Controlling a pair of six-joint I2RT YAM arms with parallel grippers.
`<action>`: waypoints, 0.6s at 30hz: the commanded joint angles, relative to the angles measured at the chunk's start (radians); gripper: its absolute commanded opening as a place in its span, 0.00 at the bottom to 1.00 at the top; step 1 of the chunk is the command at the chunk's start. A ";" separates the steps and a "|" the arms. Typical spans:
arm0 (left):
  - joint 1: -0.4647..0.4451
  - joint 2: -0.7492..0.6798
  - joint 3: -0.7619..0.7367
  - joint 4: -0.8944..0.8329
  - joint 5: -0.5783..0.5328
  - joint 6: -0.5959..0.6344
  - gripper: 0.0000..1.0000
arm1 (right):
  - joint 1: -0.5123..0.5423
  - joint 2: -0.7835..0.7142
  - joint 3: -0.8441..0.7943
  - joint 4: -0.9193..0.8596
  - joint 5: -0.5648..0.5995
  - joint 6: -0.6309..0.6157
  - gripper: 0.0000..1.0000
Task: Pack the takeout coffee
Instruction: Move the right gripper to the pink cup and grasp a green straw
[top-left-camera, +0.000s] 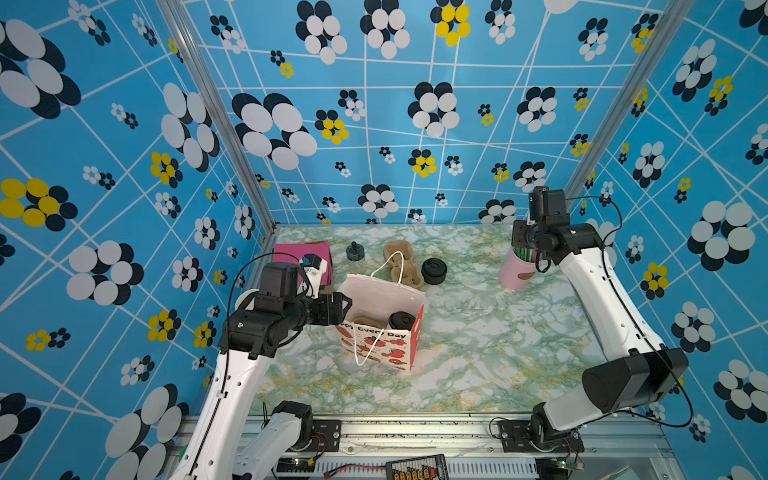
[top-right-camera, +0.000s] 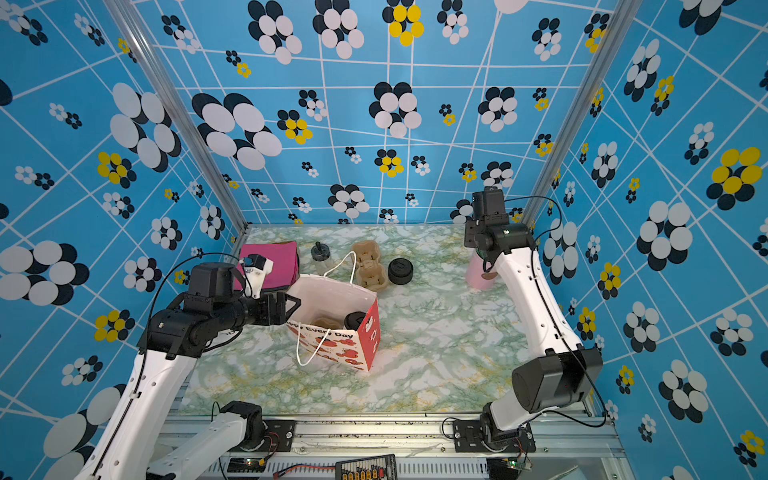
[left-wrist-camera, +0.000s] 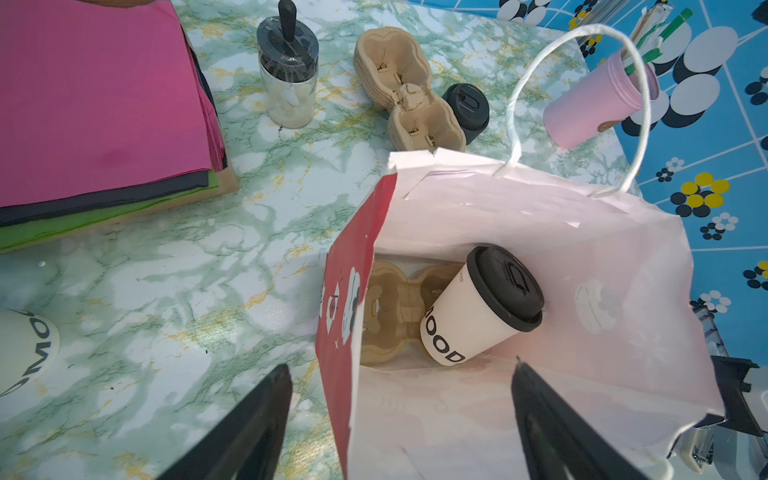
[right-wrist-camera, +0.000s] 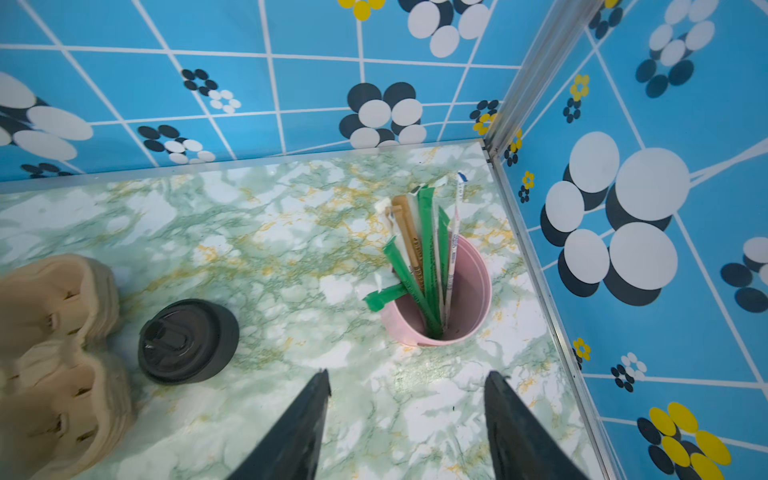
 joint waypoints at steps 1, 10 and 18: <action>0.004 -0.018 0.017 0.006 0.020 0.018 0.89 | -0.051 0.036 0.002 0.078 0.016 0.005 0.59; 0.004 -0.041 0.001 0.008 0.025 0.043 0.97 | -0.071 0.193 0.092 0.112 0.043 -0.058 0.43; 0.005 -0.042 -0.008 0.009 0.030 0.049 1.00 | -0.091 0.290 0.165 0.112 0.065 -0.083 0.36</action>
